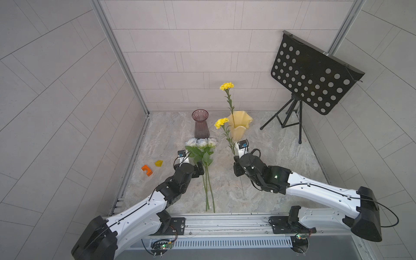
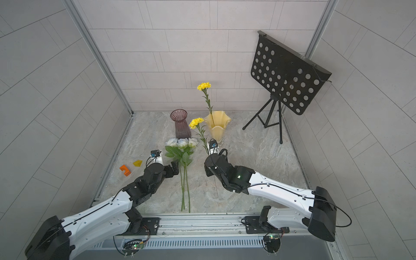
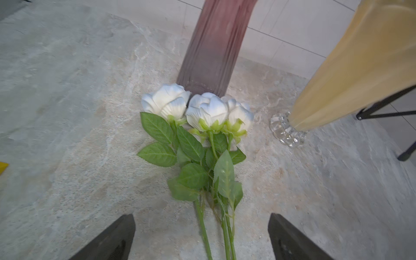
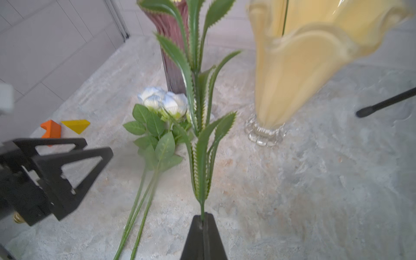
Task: Arrange the flowers in different vases according to their colors
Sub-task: Pick up the flower at the center of the board, then insert the flower into the vase.
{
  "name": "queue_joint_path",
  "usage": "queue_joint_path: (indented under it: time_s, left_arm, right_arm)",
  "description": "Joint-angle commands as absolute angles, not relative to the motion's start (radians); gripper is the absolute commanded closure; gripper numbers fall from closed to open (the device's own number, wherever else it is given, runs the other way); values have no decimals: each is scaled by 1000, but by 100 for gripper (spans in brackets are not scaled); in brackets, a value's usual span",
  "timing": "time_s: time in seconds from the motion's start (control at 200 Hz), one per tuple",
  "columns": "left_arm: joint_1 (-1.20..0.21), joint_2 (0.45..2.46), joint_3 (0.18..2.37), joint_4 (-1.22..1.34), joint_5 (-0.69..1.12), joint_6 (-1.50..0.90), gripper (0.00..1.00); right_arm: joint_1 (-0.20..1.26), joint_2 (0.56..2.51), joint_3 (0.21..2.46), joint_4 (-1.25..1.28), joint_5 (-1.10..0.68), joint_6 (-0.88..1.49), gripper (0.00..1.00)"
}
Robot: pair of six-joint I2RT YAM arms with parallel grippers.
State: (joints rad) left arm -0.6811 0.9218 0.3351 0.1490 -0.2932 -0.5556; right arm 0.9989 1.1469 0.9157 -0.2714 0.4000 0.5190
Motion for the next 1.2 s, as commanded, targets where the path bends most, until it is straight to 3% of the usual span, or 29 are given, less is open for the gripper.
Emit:
queue_joint_path:
  time_s: [0.0, 0.135, 0.305, 0.69, 1.001, 1.196]
  left_arm:
    - [-682, 975, 394, 212, -36, -452, 0]
    - [-685, 1091, 444, 244, 162, -409, 0]
    - [-703, 1187, 485, 252, 213, -403, 0]
    - [-713, 1142, 451, 239, -97, -505, 0]
    - [-712, 1092, 420, 267, -123, -494, 0]
    - [-712, 1076, 416, 268, -129, -494, 0]
  right_arm:
    - [969, 1116, 981, -228, 543, 401, 100]
    - [869, 1132, 1101, -182, 588, 360, 100]
    - [724, 1205, 1253, -73, 583, 349, 100]
    - [578, 1516, 1562, 137, 568, 208, 100]
    - [527, 1768, 1684, 257, 522, 92, 100]
    - [527, 1831, 1612, 357, 522, 81, 100]
